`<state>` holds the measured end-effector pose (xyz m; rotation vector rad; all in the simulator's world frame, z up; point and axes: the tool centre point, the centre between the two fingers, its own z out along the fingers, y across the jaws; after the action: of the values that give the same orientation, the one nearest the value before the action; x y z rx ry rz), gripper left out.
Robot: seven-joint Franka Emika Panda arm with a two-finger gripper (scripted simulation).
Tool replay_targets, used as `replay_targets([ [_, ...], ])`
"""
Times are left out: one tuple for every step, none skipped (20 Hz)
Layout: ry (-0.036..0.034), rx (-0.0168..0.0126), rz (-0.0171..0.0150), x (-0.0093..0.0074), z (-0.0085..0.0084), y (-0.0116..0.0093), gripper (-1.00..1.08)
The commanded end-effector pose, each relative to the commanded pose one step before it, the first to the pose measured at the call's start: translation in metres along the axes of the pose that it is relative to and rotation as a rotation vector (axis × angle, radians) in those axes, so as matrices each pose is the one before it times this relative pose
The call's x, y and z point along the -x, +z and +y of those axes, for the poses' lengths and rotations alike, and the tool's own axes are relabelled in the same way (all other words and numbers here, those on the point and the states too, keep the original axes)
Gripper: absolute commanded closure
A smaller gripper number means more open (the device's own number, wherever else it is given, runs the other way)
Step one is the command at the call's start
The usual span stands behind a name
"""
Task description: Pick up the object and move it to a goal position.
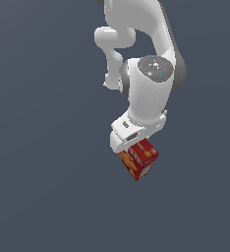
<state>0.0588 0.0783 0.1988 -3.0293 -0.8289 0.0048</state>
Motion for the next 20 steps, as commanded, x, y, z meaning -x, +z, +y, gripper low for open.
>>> replay_targets([
  [0.00087,0.00139,0.00229,0.00375,0.00618,-0.01063,1.08],
  [0.0,0.0,0.0,0.00233,0.00313,-0.00531,1.08],
  [0.0,0.0,0.0,0.00261,0.00351,-0.00596,1.08],
  [0.0,0.0,0.0,0.00288,0.00387,-0.00658,1.08],
  [-0.00028,-0.00055,0.00032,0.00312,0.00417,-0.0072,1.08],
  [0.0,0.0,0.0,0.00336,0.00454,-0.00772,1.08],
  [0.0,0.0,0.0,0.00358,0.00485,-0.00825,1.08],
  [0.0,0.0,0.0,0.00378,0.00514,-0.00874,1.08],
  [0.0,0.0,0.0,0.00392,0.00534,-0.00908,1.08],
  [-0.00026,-0.00049,0.00041,0.00402,0.00544,-0.00937,1.08],
  [0.0,0.0,0.0,0.00403,0.00554,-0.0094,1.08],
  [0.0,0.0,0.0,0.00404,0.00558,-0.00946,1.08],
  [0.0,0.0,0.0,0.00403,0.00561,-0.00947,1.08],
  [0.0,0.0,0.0,0.00401,0.00562,-0.00947,1.08],
  [0.0,0.0,0.0,0.00399,0.00562,-0.00945,1.08],
  [-0.00037,-0.00039,0.00043,0.00397,0.00553,-0.00952,1.08],
  [0.0,0.0,0.0,0.00392,0.0056,-0.00936,1.08],
  [0.0,0.0,0.0,0.00388,0.00558,-0.0093,1.08],
  [0.0,0.0,0.0,0.00383,0.00556,-0.00922,1.08],
  [0.0,0.0,0.0,0.00378,0.00553,-0.00913,1.08],
])
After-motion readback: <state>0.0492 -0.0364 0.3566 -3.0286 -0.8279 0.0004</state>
